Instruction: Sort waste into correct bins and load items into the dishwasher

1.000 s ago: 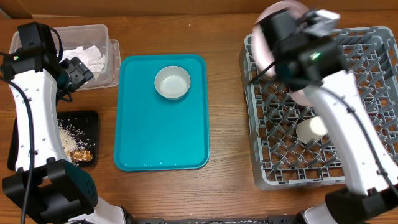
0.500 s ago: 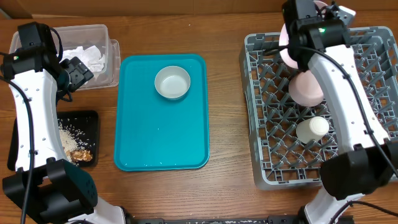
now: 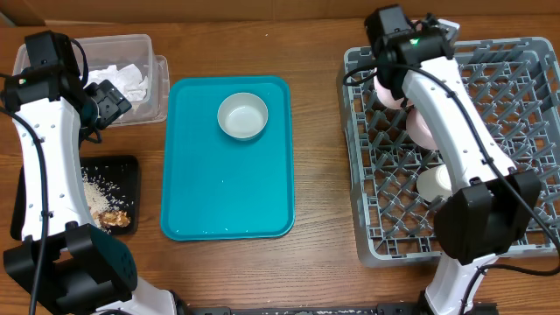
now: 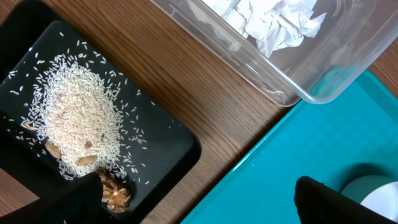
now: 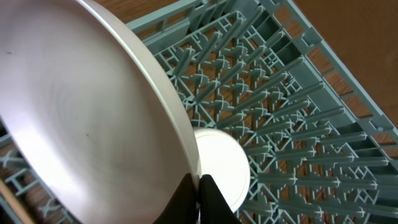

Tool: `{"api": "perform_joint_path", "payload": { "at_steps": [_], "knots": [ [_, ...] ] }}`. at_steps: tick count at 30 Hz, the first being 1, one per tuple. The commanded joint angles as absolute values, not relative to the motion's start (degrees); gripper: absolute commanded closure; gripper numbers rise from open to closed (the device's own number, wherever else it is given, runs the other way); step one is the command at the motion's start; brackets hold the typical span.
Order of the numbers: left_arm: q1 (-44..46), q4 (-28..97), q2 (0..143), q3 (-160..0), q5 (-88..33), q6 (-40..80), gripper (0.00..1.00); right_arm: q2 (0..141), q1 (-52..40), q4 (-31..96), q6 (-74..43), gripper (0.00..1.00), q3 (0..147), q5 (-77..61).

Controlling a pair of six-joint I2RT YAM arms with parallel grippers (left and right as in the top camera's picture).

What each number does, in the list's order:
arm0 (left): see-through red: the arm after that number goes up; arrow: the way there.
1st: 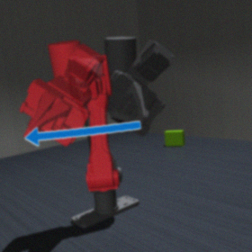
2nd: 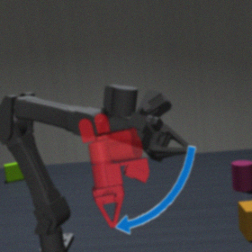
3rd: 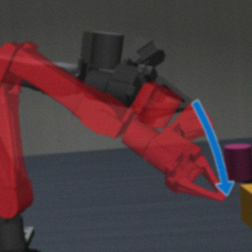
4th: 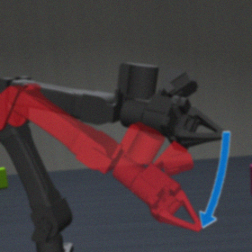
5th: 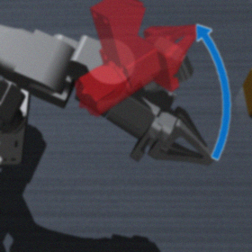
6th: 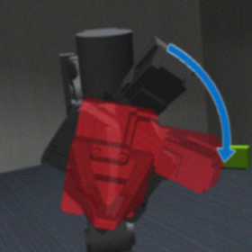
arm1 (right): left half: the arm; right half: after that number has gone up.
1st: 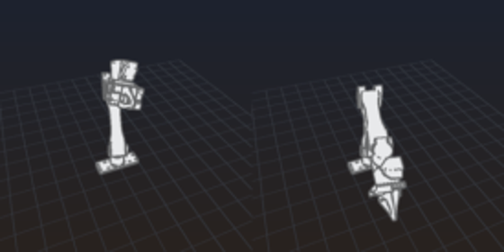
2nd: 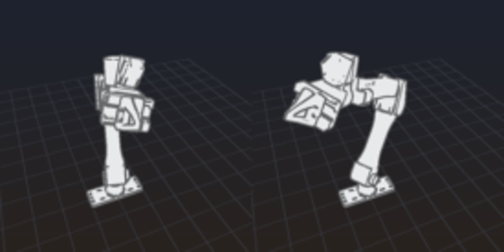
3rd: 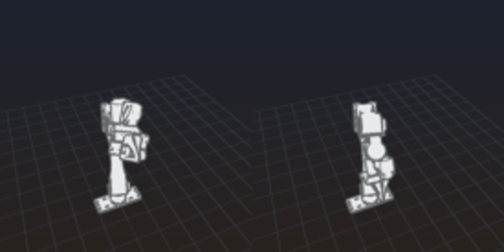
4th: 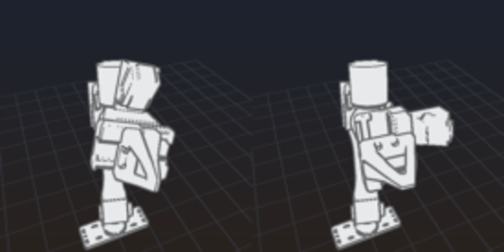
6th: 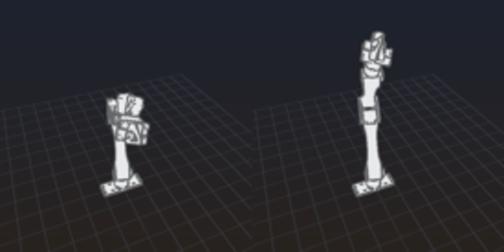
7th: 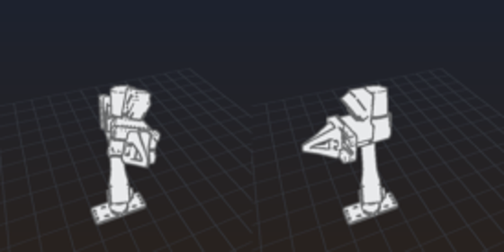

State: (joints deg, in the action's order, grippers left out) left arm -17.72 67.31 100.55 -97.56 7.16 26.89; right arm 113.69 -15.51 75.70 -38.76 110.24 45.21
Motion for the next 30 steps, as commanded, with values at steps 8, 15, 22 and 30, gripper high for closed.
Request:
{"api": "perform_joint_path", "payload": {
  "at_steps": [8, 15, 22, 30],
  "knots": [
    [-17.61, 67.24, 99.96, -98.41, 7.90, 27.46, 0.00, 114.26, -15.92, 78.00, -38.92, 0.85, 110.56, 45.47],
    [-17.61, 67.24, 99.96, -98.41, 7.90, 27.46, 0.00, 111.92, -16.19, 81.41, -38.96, 0.00, 113.14, 33.43],
    [-17.61, 67.24, 99.96, -98.41, 7.90, 27.46, 0.00, 106.24, -16.19, 75.85, -25.26, 0.00, 119.48, -2.70],
    [-17.61, 67.24, 99.96, -98.41, 7.90, 27.46, 0.00, 106.50, -22.15, 62.26, -16.25, 0.00, 119.17, -24.75]
  ]
}}
